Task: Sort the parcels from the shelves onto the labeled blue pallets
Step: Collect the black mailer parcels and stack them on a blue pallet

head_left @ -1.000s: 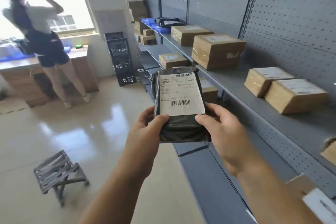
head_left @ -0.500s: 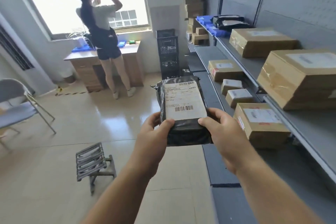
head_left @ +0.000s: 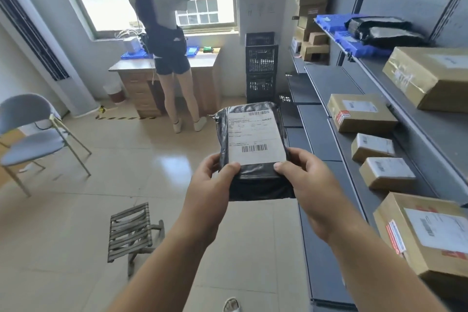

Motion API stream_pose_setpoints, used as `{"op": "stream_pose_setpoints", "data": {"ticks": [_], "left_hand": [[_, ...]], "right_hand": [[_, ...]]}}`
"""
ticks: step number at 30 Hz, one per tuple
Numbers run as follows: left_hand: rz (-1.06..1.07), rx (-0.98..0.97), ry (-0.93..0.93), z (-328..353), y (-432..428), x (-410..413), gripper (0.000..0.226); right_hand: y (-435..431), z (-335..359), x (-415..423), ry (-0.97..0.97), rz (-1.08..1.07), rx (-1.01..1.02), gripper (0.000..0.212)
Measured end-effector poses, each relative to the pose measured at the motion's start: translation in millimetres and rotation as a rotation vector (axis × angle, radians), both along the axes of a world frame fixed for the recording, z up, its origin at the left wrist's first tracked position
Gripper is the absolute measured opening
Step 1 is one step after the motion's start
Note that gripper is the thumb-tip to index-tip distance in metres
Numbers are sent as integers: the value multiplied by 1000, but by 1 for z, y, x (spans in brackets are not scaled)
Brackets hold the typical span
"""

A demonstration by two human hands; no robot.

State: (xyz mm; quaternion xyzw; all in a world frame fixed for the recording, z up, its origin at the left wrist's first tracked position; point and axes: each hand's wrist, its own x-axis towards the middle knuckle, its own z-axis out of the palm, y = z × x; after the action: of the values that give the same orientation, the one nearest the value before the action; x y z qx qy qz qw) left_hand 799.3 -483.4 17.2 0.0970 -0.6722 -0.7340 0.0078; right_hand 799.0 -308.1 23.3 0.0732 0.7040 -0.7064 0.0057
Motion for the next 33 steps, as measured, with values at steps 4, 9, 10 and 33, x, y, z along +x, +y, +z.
{"op": "stream_pose_setpoints", "data": {"ticks": [4,9,10,33], "left_hand": [[-35,28,5,-4,-17,-77,35],[-111,23,17,0,-34,-167,40],[-119,22,19,1,-36,-183,36],[-103,15,92,25,66,-563,34]], "right_hand": [[-16,6,-70,-10,-32,31,41],[-32,9,-147,0,-83,35,27],[-33,10,-161,-2,-92,36,27],[68,33,-548,54,-70,16,23]]}}
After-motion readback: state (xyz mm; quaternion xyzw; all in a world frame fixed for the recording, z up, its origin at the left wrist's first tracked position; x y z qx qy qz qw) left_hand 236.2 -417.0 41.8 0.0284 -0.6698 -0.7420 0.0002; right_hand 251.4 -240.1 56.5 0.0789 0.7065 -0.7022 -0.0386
